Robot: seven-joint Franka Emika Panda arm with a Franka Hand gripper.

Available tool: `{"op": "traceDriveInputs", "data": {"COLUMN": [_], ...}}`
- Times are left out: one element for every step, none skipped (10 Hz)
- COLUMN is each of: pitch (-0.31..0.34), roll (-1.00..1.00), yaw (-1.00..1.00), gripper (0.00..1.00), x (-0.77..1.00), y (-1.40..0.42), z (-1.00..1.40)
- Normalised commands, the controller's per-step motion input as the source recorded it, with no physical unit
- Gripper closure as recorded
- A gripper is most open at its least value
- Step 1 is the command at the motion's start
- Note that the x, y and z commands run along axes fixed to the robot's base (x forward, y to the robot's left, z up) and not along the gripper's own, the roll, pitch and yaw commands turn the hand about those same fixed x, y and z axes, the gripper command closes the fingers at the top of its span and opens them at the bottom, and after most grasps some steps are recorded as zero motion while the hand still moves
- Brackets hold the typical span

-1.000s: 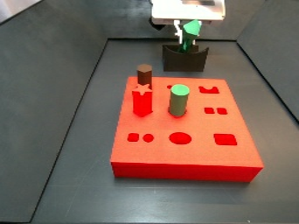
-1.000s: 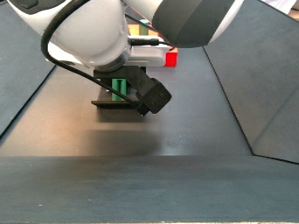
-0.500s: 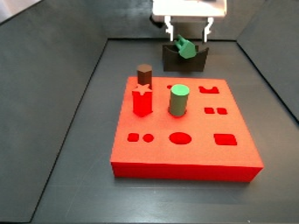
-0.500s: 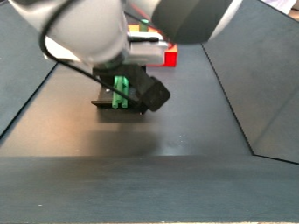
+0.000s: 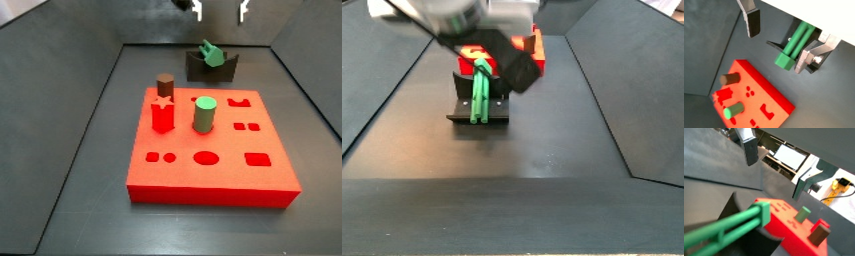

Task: Pick up the 3 prong object. Move up. Place the 3 prong object on the fixture. Regrasp the 3 prong object. Move to above the board. Insert the 3 prong object.
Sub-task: Regrasp the 3 prong object.

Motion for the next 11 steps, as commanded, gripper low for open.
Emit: {"op": "traceDriveInputs", "data": {"pitch": [0.07,0.072,0.061,0.06,0.049,0.044,0.037,0.034,0.032,0.031,0.027], "roll": [0.06,0.05,1.0,1.0,1.0,1.0,1.0,1.0,1.0,1.0,1.0], "yaw": [-0.01,-0.02,0.02,0.02,0.02,0.02,0.02,0.02,0.02,0.02,0.02], "gripper": [0.0,0.0,0.0,0.0,0.0,0.0,0.0,0.0,0.0,0.0,0.0], "x": [-0.03,-0.02,-0.01,0.0,-0.05,-0.08,-0.08,-0.06,-0.03,-0.03,-0.04], "y": [0.0,0.01,-1.0,-1.0,-1.0,-1.0,-0.79,-0.61,-0.37,-0.15,-0.03], "z": [0.48,0.23,0.75,0.73,0.72,0.67,0.4,0.18,0.07,0.06,0.03]}}
